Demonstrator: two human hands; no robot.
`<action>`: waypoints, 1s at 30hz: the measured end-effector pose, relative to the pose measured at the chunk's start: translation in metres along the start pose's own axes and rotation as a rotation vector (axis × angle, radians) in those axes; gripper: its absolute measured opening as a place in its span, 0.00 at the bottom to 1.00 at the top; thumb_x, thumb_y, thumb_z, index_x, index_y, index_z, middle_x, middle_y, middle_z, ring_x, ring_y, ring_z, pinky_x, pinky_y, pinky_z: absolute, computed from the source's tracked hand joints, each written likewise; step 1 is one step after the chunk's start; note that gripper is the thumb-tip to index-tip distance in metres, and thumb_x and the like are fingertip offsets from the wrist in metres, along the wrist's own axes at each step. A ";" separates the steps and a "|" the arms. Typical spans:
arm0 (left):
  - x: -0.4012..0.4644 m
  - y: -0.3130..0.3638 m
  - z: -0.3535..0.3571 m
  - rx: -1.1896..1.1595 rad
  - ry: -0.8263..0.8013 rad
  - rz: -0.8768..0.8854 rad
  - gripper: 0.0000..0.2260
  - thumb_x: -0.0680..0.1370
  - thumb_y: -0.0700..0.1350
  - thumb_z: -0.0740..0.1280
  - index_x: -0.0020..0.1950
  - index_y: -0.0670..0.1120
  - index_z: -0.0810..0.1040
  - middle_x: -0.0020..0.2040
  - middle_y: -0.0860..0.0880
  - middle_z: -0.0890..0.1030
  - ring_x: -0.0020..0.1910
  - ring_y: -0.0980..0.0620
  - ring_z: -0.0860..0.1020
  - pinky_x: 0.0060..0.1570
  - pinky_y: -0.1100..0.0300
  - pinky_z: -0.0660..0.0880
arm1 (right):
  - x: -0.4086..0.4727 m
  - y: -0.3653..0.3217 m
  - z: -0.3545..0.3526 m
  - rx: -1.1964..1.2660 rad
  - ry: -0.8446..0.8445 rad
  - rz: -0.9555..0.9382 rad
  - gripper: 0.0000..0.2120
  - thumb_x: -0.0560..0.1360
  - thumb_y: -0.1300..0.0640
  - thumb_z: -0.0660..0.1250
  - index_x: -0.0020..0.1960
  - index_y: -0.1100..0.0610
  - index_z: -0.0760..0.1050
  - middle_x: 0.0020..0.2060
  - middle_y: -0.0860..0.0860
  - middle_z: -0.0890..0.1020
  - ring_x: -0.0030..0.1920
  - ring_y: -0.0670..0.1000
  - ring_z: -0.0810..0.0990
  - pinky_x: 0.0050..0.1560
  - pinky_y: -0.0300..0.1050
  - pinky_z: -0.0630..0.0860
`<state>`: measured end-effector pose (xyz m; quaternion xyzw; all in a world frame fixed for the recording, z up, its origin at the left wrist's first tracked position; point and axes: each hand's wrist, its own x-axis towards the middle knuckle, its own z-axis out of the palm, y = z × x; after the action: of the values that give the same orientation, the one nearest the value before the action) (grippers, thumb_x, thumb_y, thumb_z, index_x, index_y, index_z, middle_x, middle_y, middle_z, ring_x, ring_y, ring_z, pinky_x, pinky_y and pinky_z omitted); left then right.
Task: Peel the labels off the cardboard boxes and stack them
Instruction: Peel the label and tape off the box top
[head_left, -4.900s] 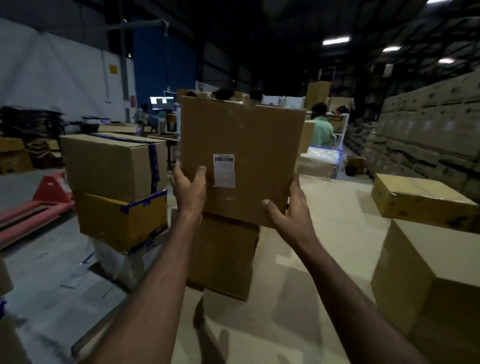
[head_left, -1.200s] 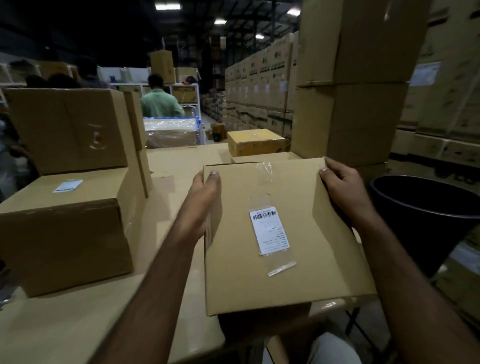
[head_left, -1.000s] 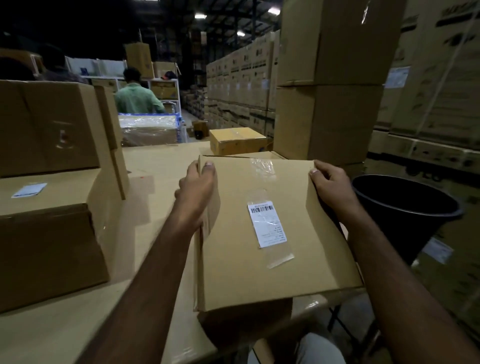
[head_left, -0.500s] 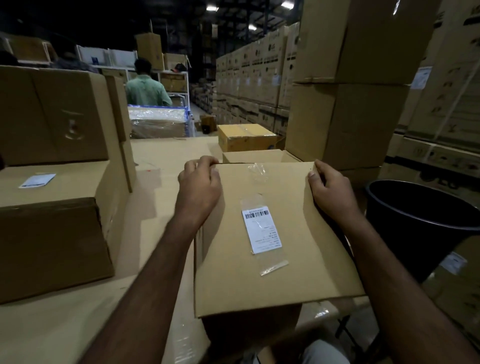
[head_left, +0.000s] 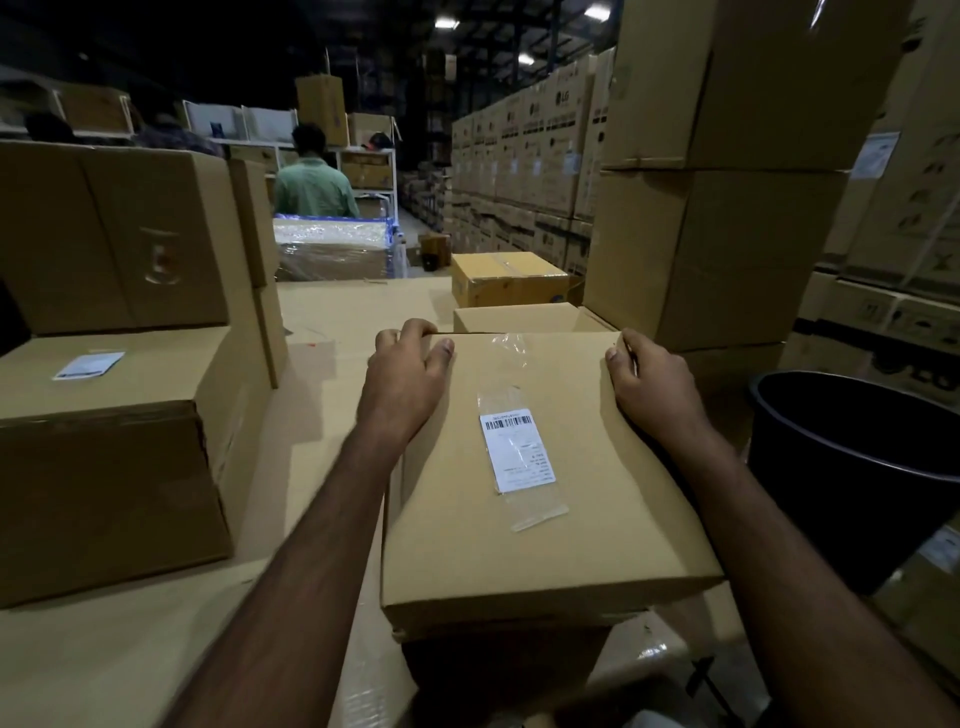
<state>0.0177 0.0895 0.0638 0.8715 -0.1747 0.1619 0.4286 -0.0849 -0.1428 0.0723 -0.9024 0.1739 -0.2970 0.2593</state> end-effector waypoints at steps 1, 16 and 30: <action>0.003 -0.001 0.002 0.007 -0.009 -0.006 0.16 0.83 0.53 0.60 0.68 0.48 0.73 0.66 0.40 0.71 0.63 0.40 0.74 0.61 0.53 0.69 | 0.002 0.000 0.001 -0.010 -0.007 -0.001 0.19 0.83 0.51 0.58 0.69 0.60 0.71 0.63 0.58 0.79 0.61 0.58 0.77 0.53 0.44 0.70; 0.029 -0.009 0.014 0.087 -0.061 -0.071 0.16 0.83 0.53 0.59 0.67 0.47 0.74 0.64 0.39 0.73 0.60 0.39 0.75 0.60 0.52 0.70 | 0.033 0.007 0.019 -0.106 -0.099 0.061 0.20 0.83 0.48 0.57 0.70 0.58 0.71 0.61 0.59 0.79 0.60 0.61 0.77 0.56 0.50 0.74; 0.027 -0.010 0.015 0.114 -0.026 -0.024 0.18 0.84 0.54 0.58 0.68 0.47 0.74 0.64 0.41 0.74 0.60 0.41 0.75 0.57 0.51 0.71 | -0.027 -0.072 0.044 -0.126 -0.195 -0.253 0.15 0.78 0.57 0.61 0.64 0.54 0.70 0.56 0.54 0.76 0.54 0.57 0.76 0.57 0.56 0.73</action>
<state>0.0481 0.0790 0.0598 0.8986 -0.1604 0.1550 0.3778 -0.0665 -0.0563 0.0714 -0.9561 0.0510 -0.2266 0.1785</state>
